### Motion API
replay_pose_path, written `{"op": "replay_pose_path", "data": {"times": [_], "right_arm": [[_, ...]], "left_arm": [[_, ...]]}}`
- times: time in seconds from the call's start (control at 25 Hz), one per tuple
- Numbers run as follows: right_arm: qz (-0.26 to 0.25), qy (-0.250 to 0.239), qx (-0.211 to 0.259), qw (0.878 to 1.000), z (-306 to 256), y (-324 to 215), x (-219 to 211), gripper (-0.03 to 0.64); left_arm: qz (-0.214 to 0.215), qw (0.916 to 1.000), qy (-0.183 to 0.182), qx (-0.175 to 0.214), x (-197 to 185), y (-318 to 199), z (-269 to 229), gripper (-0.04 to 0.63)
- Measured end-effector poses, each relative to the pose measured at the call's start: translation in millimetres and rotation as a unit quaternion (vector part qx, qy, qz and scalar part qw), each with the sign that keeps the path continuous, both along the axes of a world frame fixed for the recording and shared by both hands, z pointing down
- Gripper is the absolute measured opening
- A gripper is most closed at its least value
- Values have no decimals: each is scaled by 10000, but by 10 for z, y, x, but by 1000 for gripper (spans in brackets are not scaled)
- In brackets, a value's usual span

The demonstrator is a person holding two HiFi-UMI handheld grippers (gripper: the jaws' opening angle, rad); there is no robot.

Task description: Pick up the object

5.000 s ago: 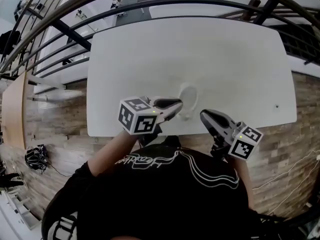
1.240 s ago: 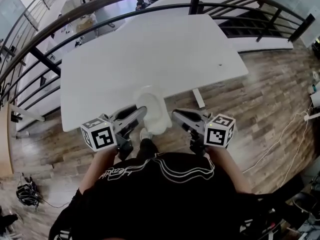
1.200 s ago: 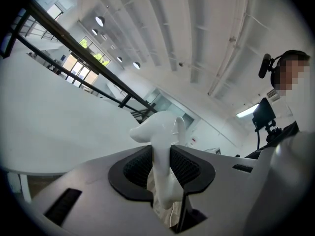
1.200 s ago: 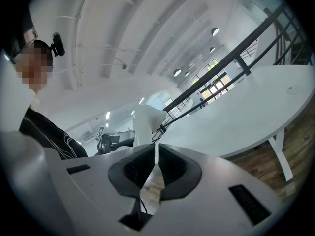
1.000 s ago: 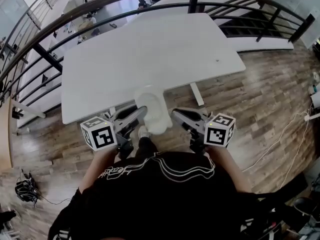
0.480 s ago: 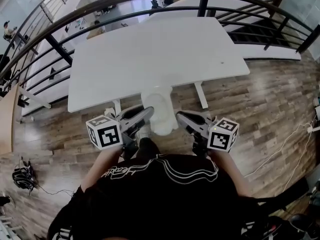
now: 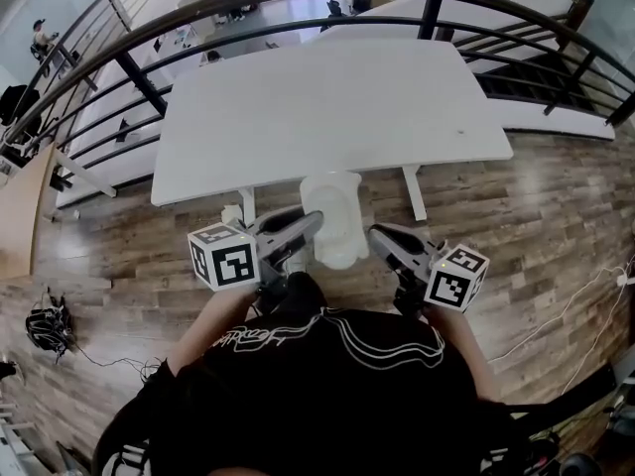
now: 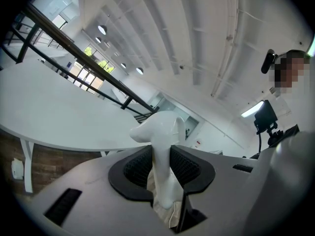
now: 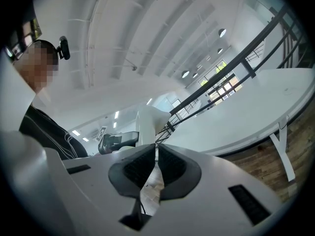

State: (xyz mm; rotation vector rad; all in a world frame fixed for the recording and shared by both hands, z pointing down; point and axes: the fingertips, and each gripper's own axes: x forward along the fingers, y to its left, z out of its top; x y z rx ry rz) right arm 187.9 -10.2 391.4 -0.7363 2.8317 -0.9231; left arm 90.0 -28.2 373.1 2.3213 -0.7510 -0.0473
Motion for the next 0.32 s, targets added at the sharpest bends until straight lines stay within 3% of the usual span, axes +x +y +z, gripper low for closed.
{"op": "replay_pose_path", "data": {"times": [0.32], "right_arm": [[127,1,0,9999,15,-2,4,26]], "left_arm": [[41,10000,-12,1,-25,-24,20,115]]}}
